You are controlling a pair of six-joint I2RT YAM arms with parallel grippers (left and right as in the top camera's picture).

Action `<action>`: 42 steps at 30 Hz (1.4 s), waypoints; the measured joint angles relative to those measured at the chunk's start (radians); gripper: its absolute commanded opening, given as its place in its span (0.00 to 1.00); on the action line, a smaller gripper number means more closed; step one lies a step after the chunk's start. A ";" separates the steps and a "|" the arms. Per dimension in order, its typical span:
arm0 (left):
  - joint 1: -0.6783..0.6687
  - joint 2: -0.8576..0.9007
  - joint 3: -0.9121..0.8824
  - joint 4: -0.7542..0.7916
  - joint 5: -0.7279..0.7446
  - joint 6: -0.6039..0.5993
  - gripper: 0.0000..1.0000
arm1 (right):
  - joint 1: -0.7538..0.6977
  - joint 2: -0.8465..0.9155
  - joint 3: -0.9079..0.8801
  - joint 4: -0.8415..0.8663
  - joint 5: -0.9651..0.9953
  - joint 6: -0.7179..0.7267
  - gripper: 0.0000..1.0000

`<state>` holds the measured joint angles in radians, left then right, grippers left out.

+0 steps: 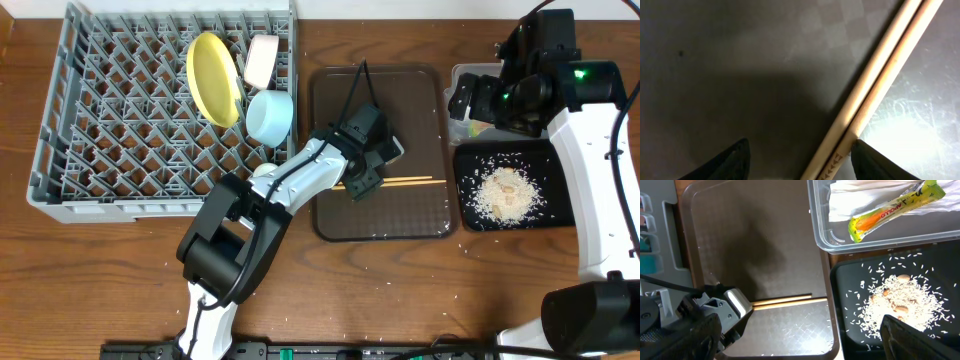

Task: Sort waste into correct bins and load items into the dishwasher
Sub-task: 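Lower left gripper and close on one wooden chopstick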

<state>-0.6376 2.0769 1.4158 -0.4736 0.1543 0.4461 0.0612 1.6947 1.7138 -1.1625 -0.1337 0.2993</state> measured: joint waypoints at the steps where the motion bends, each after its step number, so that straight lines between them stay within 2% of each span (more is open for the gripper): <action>1: 0.000 0.000 0.000 0.006 -0.003 0.000 0.66 | 0.000 0.000 0.000 0.000 0.000 0.000 0.99; 25: 0.000 0.000 0.006 0.074 -0.035 0.000 0.66 | 0.000 0.000 0.000 0.000 0.000 0.000 0.99; 42: 0.000 0.021 0.006 0.035 -0.037 0.000 0.66 | 0.000 0.000 0.000 0.000 0.000 0.000 0.99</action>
<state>-0.6380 2.0979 1.4220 -0.4389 0.1169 0.4458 0.0612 1.6947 1.7138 -1.1625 -0.1337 0.2993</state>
